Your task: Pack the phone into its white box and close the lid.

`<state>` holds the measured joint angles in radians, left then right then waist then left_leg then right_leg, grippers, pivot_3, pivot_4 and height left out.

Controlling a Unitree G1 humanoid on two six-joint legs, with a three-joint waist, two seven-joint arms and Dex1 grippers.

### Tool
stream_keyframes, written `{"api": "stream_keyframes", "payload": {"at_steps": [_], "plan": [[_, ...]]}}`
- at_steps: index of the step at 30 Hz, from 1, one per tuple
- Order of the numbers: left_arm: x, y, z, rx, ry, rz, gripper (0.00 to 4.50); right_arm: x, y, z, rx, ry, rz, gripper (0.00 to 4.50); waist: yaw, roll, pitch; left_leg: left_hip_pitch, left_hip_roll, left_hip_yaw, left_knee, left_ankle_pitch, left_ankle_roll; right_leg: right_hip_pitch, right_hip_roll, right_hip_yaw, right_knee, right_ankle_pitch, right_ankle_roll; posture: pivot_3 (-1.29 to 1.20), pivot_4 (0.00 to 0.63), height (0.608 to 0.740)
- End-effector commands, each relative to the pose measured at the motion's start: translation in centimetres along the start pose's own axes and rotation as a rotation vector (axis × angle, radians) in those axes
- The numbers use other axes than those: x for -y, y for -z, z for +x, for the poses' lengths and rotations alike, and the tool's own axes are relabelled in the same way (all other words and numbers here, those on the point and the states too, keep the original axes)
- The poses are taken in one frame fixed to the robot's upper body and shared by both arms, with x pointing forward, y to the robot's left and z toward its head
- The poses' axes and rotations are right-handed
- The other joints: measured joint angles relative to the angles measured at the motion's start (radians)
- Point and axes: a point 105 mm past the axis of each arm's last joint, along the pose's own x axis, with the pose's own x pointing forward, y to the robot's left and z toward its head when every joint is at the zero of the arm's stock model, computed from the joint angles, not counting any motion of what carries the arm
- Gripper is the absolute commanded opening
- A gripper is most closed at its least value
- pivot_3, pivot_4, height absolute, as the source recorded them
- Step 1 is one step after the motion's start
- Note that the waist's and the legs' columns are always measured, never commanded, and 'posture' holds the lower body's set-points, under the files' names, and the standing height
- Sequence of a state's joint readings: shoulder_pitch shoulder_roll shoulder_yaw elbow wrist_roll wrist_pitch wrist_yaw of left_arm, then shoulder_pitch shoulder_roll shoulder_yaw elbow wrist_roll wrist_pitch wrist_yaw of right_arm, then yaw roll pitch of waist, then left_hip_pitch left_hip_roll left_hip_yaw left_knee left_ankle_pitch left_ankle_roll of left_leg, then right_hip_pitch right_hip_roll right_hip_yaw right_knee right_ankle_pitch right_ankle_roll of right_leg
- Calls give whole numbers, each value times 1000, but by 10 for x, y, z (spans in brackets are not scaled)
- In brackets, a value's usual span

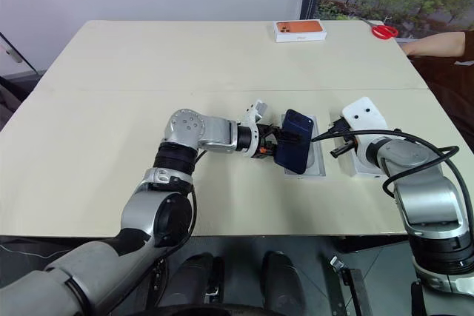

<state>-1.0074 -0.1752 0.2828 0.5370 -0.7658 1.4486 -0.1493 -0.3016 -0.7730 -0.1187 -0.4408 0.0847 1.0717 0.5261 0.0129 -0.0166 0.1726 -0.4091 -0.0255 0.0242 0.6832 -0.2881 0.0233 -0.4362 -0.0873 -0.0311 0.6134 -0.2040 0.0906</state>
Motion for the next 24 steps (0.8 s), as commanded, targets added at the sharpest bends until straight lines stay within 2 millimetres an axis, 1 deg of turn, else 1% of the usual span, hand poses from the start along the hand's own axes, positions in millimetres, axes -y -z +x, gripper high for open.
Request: {"api": "stream_keyframes", "payload": {"at_steps": [1, 4, 7, 9, 12, 16, 18, 21, 23, 24], "plan": [[14, 0, -14, 1, 71, 86, 4209, 0, -13, -4, 47, 5, -33, 0, -2, 0, 0, 0, 0, 0, 0, 0, 0, 0, 0, 0, 0, 0, 0, 0, 150, 740], [15, -2, -33, 27, 95, 148, 4209, -4, -14, -3, 51, -7, -36, 0, -3, 0, 0, 1, 1, 0, 0, 0, -1, 0, 1, 0, 1, 0, 0, 0, 150, 740], [2, -8, -49, 65, 40, 181, 4209, -6, -15, -3, 55, -14, -38, 0, -1, 1, 0, 1, 1, 0, 0, 1, -1, 0, 1, 0, 1, 0, 0, 0, 150, 740], [-7, -15, -60, 109, 4, 180, 4209, -6, -16, -2, 58, -18, -40, 0, 1, 1, 0, 1, 1, 0, 0, 1, -1, 0, 0, 0, 1, 0, 0, 0, 150, 740], [-20, -36, -85, 248, -61, 231, 4209, -9, -19, -2, 66, -31, -46, 0, 1, 1, 0, 1, 1, 0, 0, 1, -1, 0, 0, 0, 1, 0, 0, 0, 150, 740], [-37, -47, -109, 346, -221, 454, 4209, -10, -20, -1, 65, -42, -48, 0, -1, 1, 0, 1, 1, 0, 0, 1, -2, 0, 0, 0, 1, 0, 0, 0, 150, 740], [-44, -52, -127, 417, -315, 630, 4209, -9, -19, 0, 59, -47, -57, 0, 0, 1, 0, 1, 1, 0, 0, 2, -3, 0, 0, 0, 0, 0, -1, 0, 150, 740], [-52, -47, -138, 413, -385, 800, 4209, -8, -17, 1, 49, -56, -82, 0, 0, 1, 0, 1, 1, 0, 0, 2, -3, 0, -2, 2, 0, -2, -4, 0, 150, 740], [-59, -40, -142, 375, -427, 928, 4209, -9, -17, 2, 46, -67, -97, 0, 2, 1, 0, 1, 1, 0, 0, 1, -2, 0, -3, 2, 0, -2, -5, 0, 150, 740], [-64, -32, -142, 328, -436, 988, 4209, -12, -16, 3, 44, -86, -102, 0, 2, 1, 0, 0, 1, 0, 0, 1, -2, 0, -4, 2, -1, -2, -5, 0, 150, 740]]}}
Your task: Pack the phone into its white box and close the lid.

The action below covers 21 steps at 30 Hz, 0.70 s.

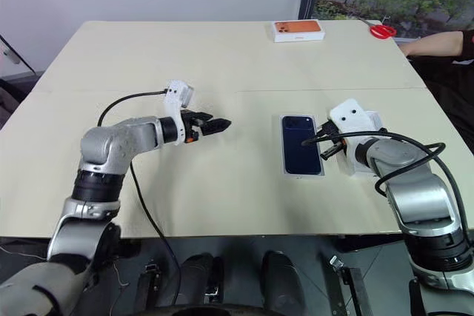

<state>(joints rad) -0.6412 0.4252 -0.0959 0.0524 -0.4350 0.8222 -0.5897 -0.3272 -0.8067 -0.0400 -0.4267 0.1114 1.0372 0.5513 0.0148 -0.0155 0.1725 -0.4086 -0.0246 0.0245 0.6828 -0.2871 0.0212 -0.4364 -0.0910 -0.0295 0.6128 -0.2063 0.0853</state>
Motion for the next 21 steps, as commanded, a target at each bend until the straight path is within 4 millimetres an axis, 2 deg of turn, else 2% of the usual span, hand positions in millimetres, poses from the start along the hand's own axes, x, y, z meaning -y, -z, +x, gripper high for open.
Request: {"api": "stream_keyframes", "payload": {"at_steps": [1, 3, 6, 7, 13, 17, 21], "plan": [[12, 1, -6, 8, 63, 247, 4209, 1, -9, -2, 36, -14, -42, 0, 0, 0, 0, 0, 0, 0, 0, 0, 0, 0, 0, 0, 0, 0, 0, 0, 150, 740], [16, 5, -7, 17, 103, 238, 4209, -2, -8, 0, 33, -29, -46, 0, 0, 0, 0, 0, 0, 0, 0, 0, 1, 0, -1, 0, -1, 0, 0, 0, 150, 740], [22, 5, -6, 31, 140, 213, 3408, -2, -5, 2, 25, -30, -48, 0, 1, 0, 0, -1, 0, 0, 0, -1, 1, 0, -2, -1, 0, 0, 0, 0, 150, 740], [23, 6, -6, 29, 143, 217, 2835, -1, -5, 2, 24, -30, -49, 0, 0, 0, 0, -1, 0, 0, 0, -1, 2, 0, -2, -1, 0, 0, 0, 0, 150, 740], [41, 16, 1, -27, 211, 292, 25, 2, 2, 2, -7, -8, -60, 0, -2, 0, 0, -1, 0, 0, 0, -1, 2, 0, 0, -1, 0, 1, 3, 0, 150, 740], [62, 24, 17, -94, 292, 415, 25, 1, 12, 1, -65, 3, -113, 0, 1, 0, 0, -1, 0, 0, 1, -1, 2, 0, 2, -2, 0, 2, 4, 0, 150, 740], [86, 25, 33, -102, 397, 401, 25, -8, 23, 1, -109, -27, -158, 0, -1, 0, 0, -1, 0, 1, 1, -1, 3, 1, 3, -2, 0, 2, 4, 0, 150, 740]]}}
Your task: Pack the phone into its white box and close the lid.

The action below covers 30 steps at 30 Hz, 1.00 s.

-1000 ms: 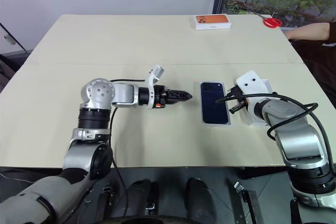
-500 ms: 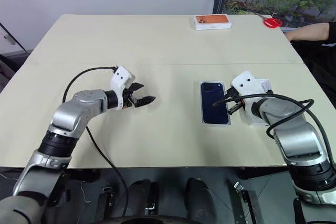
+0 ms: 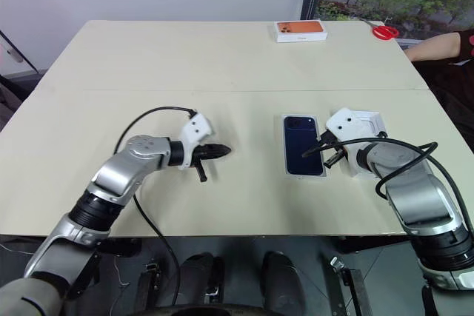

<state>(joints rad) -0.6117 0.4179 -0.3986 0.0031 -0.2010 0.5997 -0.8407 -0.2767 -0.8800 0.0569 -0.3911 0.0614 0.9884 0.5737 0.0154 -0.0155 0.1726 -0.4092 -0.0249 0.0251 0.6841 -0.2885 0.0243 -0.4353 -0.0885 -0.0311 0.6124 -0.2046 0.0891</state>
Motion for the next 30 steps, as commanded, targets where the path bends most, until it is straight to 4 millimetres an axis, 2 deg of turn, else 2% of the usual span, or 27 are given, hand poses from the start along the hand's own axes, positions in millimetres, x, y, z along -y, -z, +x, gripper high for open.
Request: {"api": "stream_keyframes", "payload": {"at_steps": [1, 5, 12, 19, 30], "plan": [[12, -17, 16, 35, 87, 34, 25, -3, 0, -4, -7, 6, -59, 0, -1, 0, 0, 0, 0, 0, 0, 0, 0, 0, 0, 0, 0, 0, 0, 0, 150, 740], [18, -14, 32, -10, 139, 55, 25, -15, 7, -4, -29, -37, -68, 0, -5, 0, 0, 1, 0, 0, 0, 0, 0, 0, 1, 0, 0, 0, 1, 0, 150, 740], [29, -13, 47, -82, 234, 57, 25, -34, -1, -5, 22, -105, -27, 0, -1, 0, 0, 1, 1, 0, 0, 0, 1, 0, 2, 0, 1, 0, 1, 0, 150, 740], [39, -14, 50, -81, 310, 67, 25, -51, -4, -10, 47, -189, -47, 0, -2, 0, 0, 1, 1, 0, 1, -1, 2, 0, 2, 0, 1, 0, 1, 0, 150, 740], [48, -14, 45, -65, 369, 73, 25, -60, -8, -10, 64, -221, -59, 0, -2, 0, 0, 1, 1, 0, 1, -1, 2, 0, 2, 0, 1, 0, 1, 0, 150, 740]]}}
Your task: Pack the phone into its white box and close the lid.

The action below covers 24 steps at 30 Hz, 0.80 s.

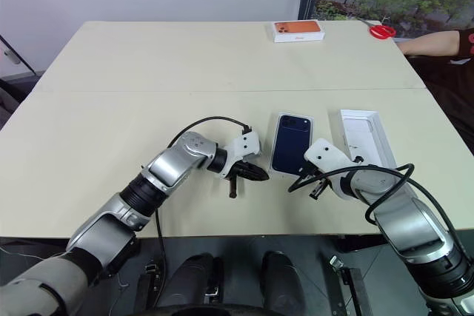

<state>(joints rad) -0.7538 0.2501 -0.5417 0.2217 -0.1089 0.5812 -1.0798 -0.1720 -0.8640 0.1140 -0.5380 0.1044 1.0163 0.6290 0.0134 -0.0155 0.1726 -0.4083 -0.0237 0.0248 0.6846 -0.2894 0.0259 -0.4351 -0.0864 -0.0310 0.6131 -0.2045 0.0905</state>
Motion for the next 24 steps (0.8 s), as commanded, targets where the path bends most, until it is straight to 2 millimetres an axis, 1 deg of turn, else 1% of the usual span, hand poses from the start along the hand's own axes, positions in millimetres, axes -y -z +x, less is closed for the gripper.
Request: {"api": "stream_keyframes", "payload": {"at_steps": [1, 3, 6, 8, 10, 12, 14, 17, 19, 21, 24], "plan": [[5, -8, -4, 27, 20, 35, 25, -5, -12, -3, 50, -10, -32, 0, 0, 0, 0, 0, 0, 0, 0, 0, 0, 0, 0, 0, 0, 0, 0, 0, 150, 740], [5, -9, -13, 46, 17, 34, 25, -3, -11, -4, 48, -1, -29, 0, -1, 0, 0, 0, 0, 0, 0, 0, 0, 0, 0, 0, 0, 0, 0, 0, 150, 740], [-4, -7, -29, 51, -46, 38, 25, 0, -9, -5, 41, 12, -23, 0, -1, 0, 0, 0, 0, 0, 0, 0, 0, 0, 0, 0, 0, 0, 0, 0, 150, 740], [-19, -6, -36, 46, -129, 21, 25, 1, -8, -5, 38, 18, -20, 0, 0, 0, 0, 0, 0, 0, 0, 0, 0, 0, 0, 0, 0, 0, 0, 0, 150, 740], [-31, -5, -36, 20, -202, 30, 25, 2, -7, -5, 36, 21, -18, 0, 2, 0, 0, 0, 0, 0, 0, 0, 0, 0, 0, 0, 0, 0, 0, 0, 150, 740], [-38, -5, -30, 0, -244, 51, 25, 2, -7, -4, 35, 22, -17, 0, 3, 0, 0, 0, 0, 0, 1, 0, 0, 1, 0, 0, 0, 0, 0, 0, 150, 740], [-39, -6, -19, -3, -251, 64, 25, 2, -7, -3, 35, 22, -16, 0, 4, 0, 0, 0, -1, 0, 1, 0, 0, 1, 0, 0, 0, 0, 0, 0, 150, 740], [-32, -17, 1, 48, -207, 72, 25, 2, -7, -2, 36, 22, -17, 0, 3, 0, 0, 0, -1, 0, 1, 0, 0, 1, -1, 0, 0, 0, 0, 0, 150, 740], [-29, -24, 11, 85, -183, 61, 25, 1, -8, -2, 39, 23, -16, 0, 2, 0, 0, 0, -1, 0, 1, 0, 0, 1, -1, 0, 0, 0, 0, 0, 150, 740], [-24, -24, 16, 80, -153, 81, 25, 0, -9, -2, 41, 24, -16, 0, 1, 0, 0, 0, -1, 0, 1, 0, 0, 1, -1, 0, 0, 0, 0, 0, 150, 740], [-14, -23, 19, 82, -86, 97, 25, -1, -10, -2, 44, 22, -16, 0, 1, 0, 0, 1, 0, 0, 1, 0, 0, 1, 0, 0, 1, 0, 0, 0, 150, 740]]}}
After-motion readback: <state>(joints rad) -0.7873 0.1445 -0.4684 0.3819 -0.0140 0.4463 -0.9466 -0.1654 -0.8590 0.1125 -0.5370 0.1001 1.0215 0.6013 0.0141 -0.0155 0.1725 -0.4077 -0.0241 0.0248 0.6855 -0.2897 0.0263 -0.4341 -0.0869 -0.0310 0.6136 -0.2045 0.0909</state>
